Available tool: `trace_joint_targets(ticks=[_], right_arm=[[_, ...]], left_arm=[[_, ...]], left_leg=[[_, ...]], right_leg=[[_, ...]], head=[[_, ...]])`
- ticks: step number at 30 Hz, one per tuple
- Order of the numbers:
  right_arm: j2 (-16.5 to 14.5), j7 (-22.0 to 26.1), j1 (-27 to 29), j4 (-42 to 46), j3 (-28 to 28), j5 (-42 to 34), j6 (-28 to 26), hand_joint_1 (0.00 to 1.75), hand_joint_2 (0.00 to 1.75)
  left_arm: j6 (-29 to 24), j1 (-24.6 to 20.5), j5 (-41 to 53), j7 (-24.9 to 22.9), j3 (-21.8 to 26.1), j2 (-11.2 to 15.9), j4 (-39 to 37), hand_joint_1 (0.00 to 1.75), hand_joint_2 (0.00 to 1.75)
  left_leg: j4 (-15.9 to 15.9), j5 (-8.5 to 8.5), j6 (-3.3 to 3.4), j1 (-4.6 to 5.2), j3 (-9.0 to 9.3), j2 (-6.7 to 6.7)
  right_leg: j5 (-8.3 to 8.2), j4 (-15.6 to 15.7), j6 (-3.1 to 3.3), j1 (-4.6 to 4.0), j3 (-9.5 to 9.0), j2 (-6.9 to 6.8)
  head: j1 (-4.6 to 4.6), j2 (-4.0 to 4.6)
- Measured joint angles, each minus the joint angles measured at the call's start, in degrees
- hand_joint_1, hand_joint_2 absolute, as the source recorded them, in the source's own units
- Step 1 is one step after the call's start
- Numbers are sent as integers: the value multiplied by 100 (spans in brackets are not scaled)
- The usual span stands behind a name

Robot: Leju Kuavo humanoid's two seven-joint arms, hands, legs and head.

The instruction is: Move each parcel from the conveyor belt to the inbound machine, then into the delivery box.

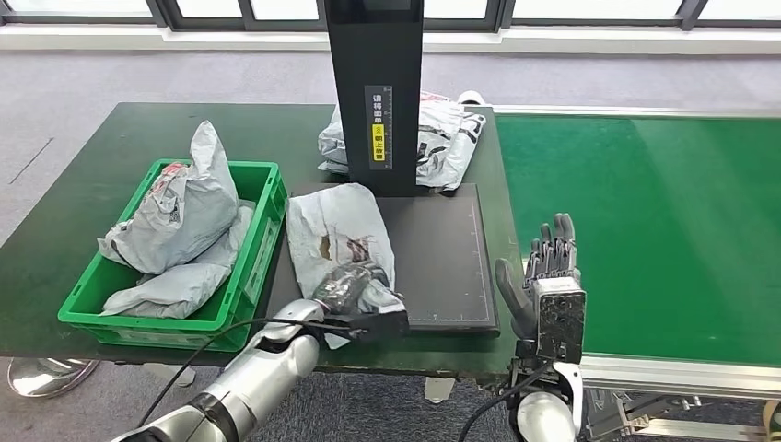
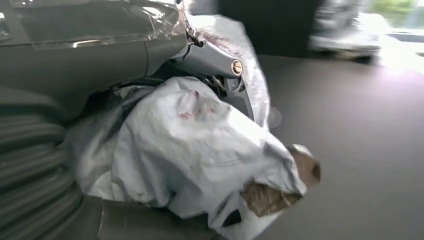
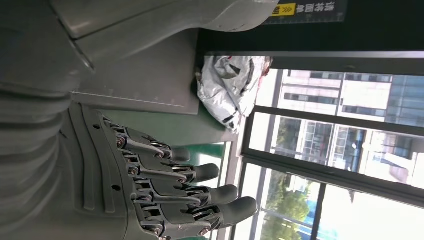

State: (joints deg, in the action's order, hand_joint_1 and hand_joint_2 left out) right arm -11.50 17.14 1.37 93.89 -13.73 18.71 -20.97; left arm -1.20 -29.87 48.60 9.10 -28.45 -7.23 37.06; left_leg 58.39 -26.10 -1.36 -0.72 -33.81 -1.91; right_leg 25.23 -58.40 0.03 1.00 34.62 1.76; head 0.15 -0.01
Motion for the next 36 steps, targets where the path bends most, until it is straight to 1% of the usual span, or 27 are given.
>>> trace_joint_targets(ticks=[3, 6, 10, 14, 20, 27, 30, 36], right_arm=[[0, 8, 63, 1, 21, 0, -15, 0, 175], [1, 10, 76, 1, 38, 2, -93, 0, 175], [2, 20, 141, 1, 57, 1, -202, 0, 175], [3, 8, 204, 2, 59, -5, -223, 0, 175], [19, -69, 293, 12, 59, -15, -217, 0, 175], [27, -76, 314, 16, 59, -16, -216, 0, 175], [28, -105, 334, 26, 59, -14, -220, 0, 175], [28, -189, 431, 109, 59, 52, -257, 0, 175]], left_arm=[[0, 50, -132, 20, 102, 114, 116, 175, 175], [14, 158, -608, 115, 191, 179, 414, 175, 175], [180, 296, -1585, 106, 384, 308, 1246, 175, 175], [307, 408, -2162, -7, 563, 467, 2051, 175, 175], [270, 774, -2388, -154, 764, 643, 2923, 175, 175], [168, 964, -2355, -181, 858, 711, 3293, 175, 175], [-160, 996, -2104, -183, 882, 722, 3370, 175, 175], [-1323, 1011, -1309, -183, 1059, 734, 3698, 175, 175]], left_leg=[[-2, 52, -16, -4, 25, -4], [-2, 60, -24, -4, 9, -13], [-2, 50, -19, -4, -28, -7], [-2, 39, -18, -2, -39, -6], [-2, 30, -13, -2, -44, -6], [-2, 26, -9, -2, -47, -7], [-2, 25, -9, -2, -47, -7], [-2, 23, -11, -2, -48, -6]], right_leg=[[-32, -6, 14, -9, 16, 3], [-35, -7, 14, -13, 44, -1], [-31, -6, 11, -12, 80, 2], [-25, -5, 9, -10, 91, 2], [-15, -5, 8, -11, 95, 2], [-11, -4, 5, -10, 96, 2], [-10, -4, 4, -10, 96, 1], [-8, -5, 6, -10, 97, -2]], head=[[1, 0], [0, -1], [1, 0], [0, 0], [0, -1], [0, 1], [0, -1], [0, 0]])
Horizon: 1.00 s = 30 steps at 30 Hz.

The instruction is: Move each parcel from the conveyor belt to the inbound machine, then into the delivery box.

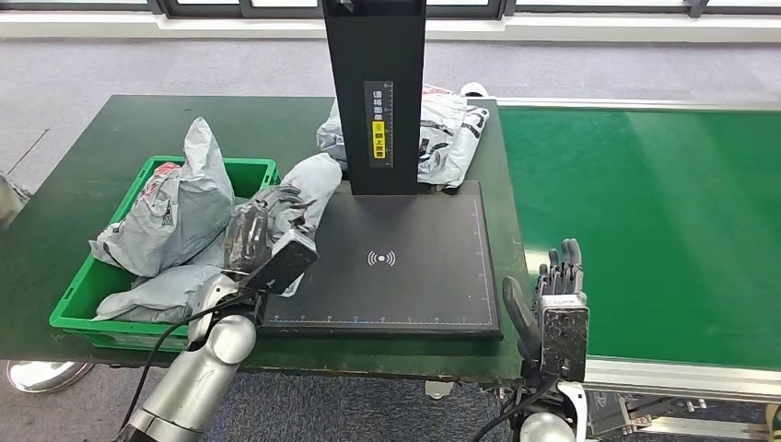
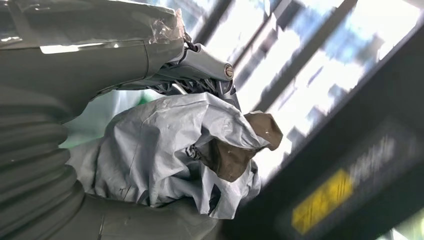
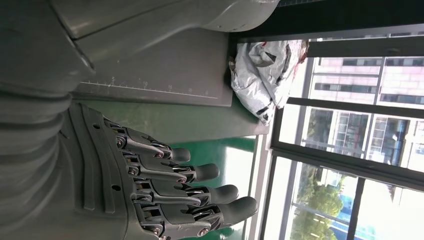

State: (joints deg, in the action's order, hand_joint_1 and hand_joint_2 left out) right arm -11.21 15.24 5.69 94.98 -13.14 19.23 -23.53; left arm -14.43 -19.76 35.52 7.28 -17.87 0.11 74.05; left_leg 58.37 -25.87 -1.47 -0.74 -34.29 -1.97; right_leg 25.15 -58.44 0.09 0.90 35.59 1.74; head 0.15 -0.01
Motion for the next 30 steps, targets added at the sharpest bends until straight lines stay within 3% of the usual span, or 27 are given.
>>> trace_joint_targets(ticks=[16, 21, 26, 30], right_arm=[[-9, 18, 161, 18, 0, 52, -94, 0, 175], [-8, 38, 170, 7, 0, 46, -143, 0, 175], [-9, 125, 164, -71, 0, -16, -227, 0, 175], [-9, 159, 138, -190, 0, -57, -314, 0, 175]], left_arm=[[-2429, -265, 1899, 270, 1162, 178, 833, 175, 175], [-2522, -358, 2706, 567, 1484, 104, 988, 175, 175], [-2547, -428, 4314, 1223, 2198, -306, 1568, 175, 175], [-2560, -455, 4951, 721, 2372, -403, 2175, 175, 175]], left_leg=[[0, -1, -1, 0, 0, 0], [0, -1, -1, 0, 0, 1], [1, -2, -1, 1, 0, 0], [0, -5, -2, 2, 1, 1]], right_leg=[[2, 0, 2, 0, 1, 1], [2, 0, 1, 0, 1, 1], [2, 0, 1, 2, 1, 3], [2, 0, 1, 3, 3, 7]], head=[[1, 1], [1, 1], [0, 0], [1, -1]])
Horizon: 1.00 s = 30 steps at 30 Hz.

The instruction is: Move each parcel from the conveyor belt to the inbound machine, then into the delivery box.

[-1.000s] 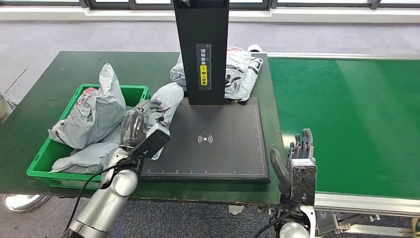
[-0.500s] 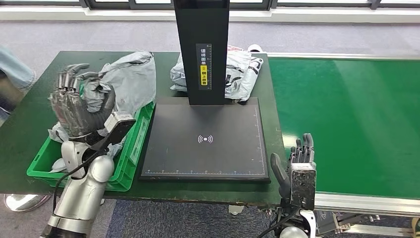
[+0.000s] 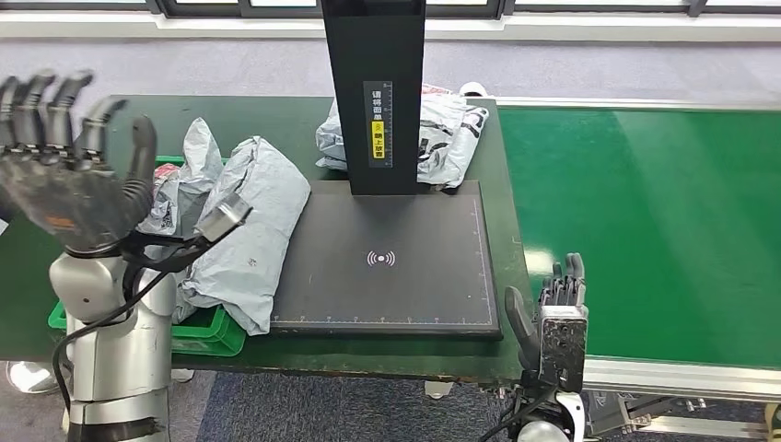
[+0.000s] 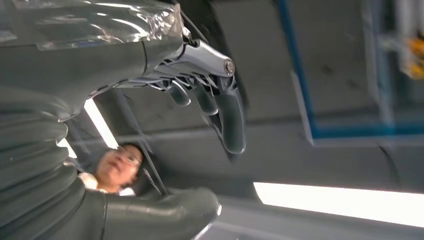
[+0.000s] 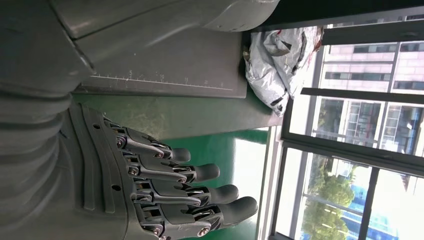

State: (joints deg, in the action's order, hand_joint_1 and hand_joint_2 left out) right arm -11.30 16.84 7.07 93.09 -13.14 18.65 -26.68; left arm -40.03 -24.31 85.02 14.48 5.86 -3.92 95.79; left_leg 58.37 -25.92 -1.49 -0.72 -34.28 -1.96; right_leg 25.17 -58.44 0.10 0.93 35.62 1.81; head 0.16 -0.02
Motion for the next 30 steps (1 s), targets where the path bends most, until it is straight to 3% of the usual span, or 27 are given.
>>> trace_joint_targets(ticks=[8, 10, 11, 12, 14, 15, 16, 18, 23, 25, 28, 30], right_arm=[[1, 29, -19, -129, 0, -6, -87, 0, 175], [2, 38, -14, -133, 0, 11, -140, 0, 175], [2, 40, -11, -133, 0, 22, -161, 0, 175], [2, 42, -6, -133, 0, 36, -183, 0, 175], [4, 40, 9, -129, 0, 60, -217, 0, 175], [5, 36, 15, -125, 0, 73, -229, 0, 175], [6, 23, 20, -115, 0, 87, -228, 0, 175], [7, -11, 35, -86, 1, 110, -208, 0, 175], [38, -76, 128, -14, 51, 155, -140, 0, 175], [45, -99, 142, 14, 70, 174, -117, 0, 175], [55, -155, 187, 67, 90, 239, -45, 0, 175], [60, -191, 208, 102, 102, 311, 49, 0, 175]], left_arm=[[-8, -68, 14, -257, 186, 422, 205, 175, 175], [-8, -187, 15, -1096, 93, 776, -118, 175, 175], [-7, -327, 16, -1886, -95, 1035, -395, 175, 175], [12, -500, 5, -2845, -394, 1291, -729, 141, 175], [123, -837, -128, -4668, -1119, 1567, -1497, 54, 175], [231, -936, -283, -5203, -1426, 1568, -1889, 10, 175], [345, -991, -501, -5395, -1623, 1509, -2290, 0, 175], [541, -1024, -1003, -4942, -1736, 1363, -3000, 0, 175], [1099, -1069, -1735, -1520, -1506, 1132, -4048, 0, 175], [1323, -1065, -1879, -1098, -1455, 1066, -4221, 0, 175], [1920, -1047, -2147, -1083, -1435, 980, -4316, 0, 175], [2570, -978, -2437, -940, -1458, 941, -4258, 0, 87]], left_leg=[[-2, -1, -3, -2, 4, 1], [0, 2, -6, -4, 9, 8], [2, 4, -10, -6, 10, 15], [2, 5, -12, -6, 8, 20], [-1, 7, -10, -4, 12, 11], [-2, 7, -7, -2, 17, 1], [-2, 7, -5, -1, 21, -4], [1, 6, -5, -1, 19, 19], [6, 1, 2, 7, 10, 54], [6, -3, 4, 7, 8, 54], [6, -11, 6, 7, 8, 55], [6, -11, 6, 7, 8, 55]], right_leg=[[8, -1, 2, -4, 2, -1], [5, -1, 6, -6, 15, 5], [2, 0, 10, -8, 23, 10], [-1, 0, 14, -9, 24, 15], [-1, 0, 13, -5, 4, 7], [2, 0, 9, -3, -12, -1], [4, 0, 6, -2, -20, -6], [-10, 0, 5, -2, -12, 16], [-22, 4, -2, 6, 6, 46], [-20, 5, -4, 7, 8, 44], [-17, 5, -4, 6, 9, 46], [-14, 5, -3, 6, 9, 44]], head=[[-1, 2], [0, 2], [-1, 2], [2, 2], [4, 1], [4, 1], [2, 1], [1, 2], [2, 1], [2, 1], [3, 2], [3, 2]])
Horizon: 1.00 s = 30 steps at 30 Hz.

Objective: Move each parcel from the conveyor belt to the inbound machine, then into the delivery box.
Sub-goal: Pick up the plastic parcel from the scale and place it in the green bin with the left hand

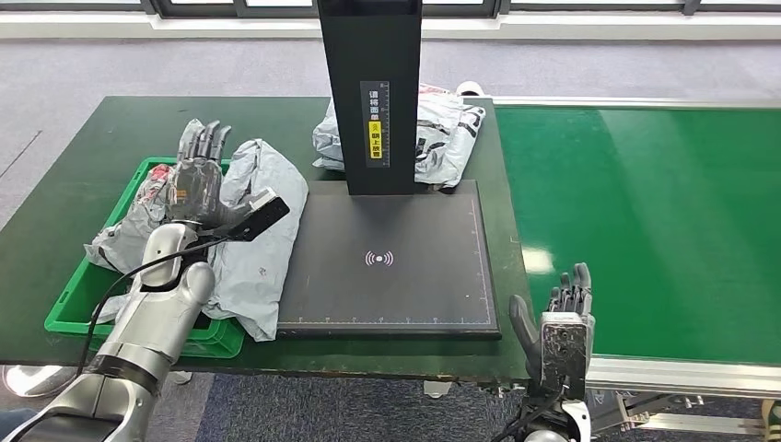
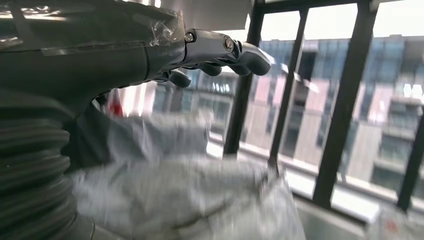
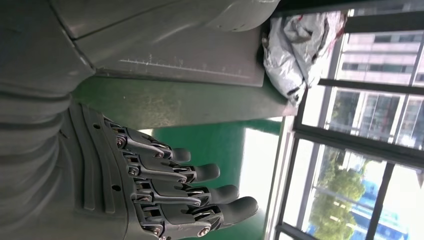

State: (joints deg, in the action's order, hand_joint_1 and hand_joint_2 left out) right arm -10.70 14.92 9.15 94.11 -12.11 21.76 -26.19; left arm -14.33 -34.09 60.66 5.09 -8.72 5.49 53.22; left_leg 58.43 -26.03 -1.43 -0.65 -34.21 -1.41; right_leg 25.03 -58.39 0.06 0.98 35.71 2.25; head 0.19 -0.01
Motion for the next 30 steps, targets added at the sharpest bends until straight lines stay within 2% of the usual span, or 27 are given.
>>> trace_joint_targets(ticks=[2, 4, 6, 11, 16, 20, 30], right_arm=[[3, -40, 5, 26, 8, 71, 102, 0, 175], [7, -63, 8, 38, 20, 122, 183, 0, 175], [10, -66, 9, 40, 34, 151, 241, 0, 175], [15, -75, 0, 40, 48, 198, 364, 0, 175], [15, -99, -29, 38, 49, 226, 431, 0, 175], [15, -132, -95, 6, 49, 234, 458, 0, 175], [0, -161, -130, -25, 49, 285, 464, 0, 175]], left_arm=[[757, 138, -311, 151, -107, -2, 165, 0, 0], [1380, 311, -485, 190, -288, 38, 370, 0, 0], [1713, 470, -489, 81, -485, 105, 533, 0, 0], [2038, 660, -386, -316, -792, 309, 656, 0, 0], [2173, 702, -257, -488, -893, 459, 592, 2, 0], [2271, 713, -132, -548, -961, 543, 473, 174, 0], [2045, 524, 236, -707, -1048, 538, 190, 175, 0]], left_leg=[[-1, 0, 0, -1, -1, 0], [-2, 0, 0, -1, -2, 0], [-2, -2, 0, 0, -2, 0], [-2, -8, 0, -1, -2, 0], [-3, -7, 0, -4, -1, 0], [-3, -7, 0, -3, 1, 0], [-3, -9, 0, -2, 11, -1]], right_leg=[[2, 0, 0, -1, 0, -2], [4, 0, -1, -1, -1, -3], [6, 0, 0, 0, -1, -1], [9, 0, -2, -1, -1, -4], [9, -1, -1, -3, -4, -9], [9, -1, -1, -2, -6, -8], [10, -1, -1, -2, -14, -5]], head=[[1, -1], [0, -1], [-1, -1], [0, -1], [-1, 0], [-1, -1], [1, 1]])
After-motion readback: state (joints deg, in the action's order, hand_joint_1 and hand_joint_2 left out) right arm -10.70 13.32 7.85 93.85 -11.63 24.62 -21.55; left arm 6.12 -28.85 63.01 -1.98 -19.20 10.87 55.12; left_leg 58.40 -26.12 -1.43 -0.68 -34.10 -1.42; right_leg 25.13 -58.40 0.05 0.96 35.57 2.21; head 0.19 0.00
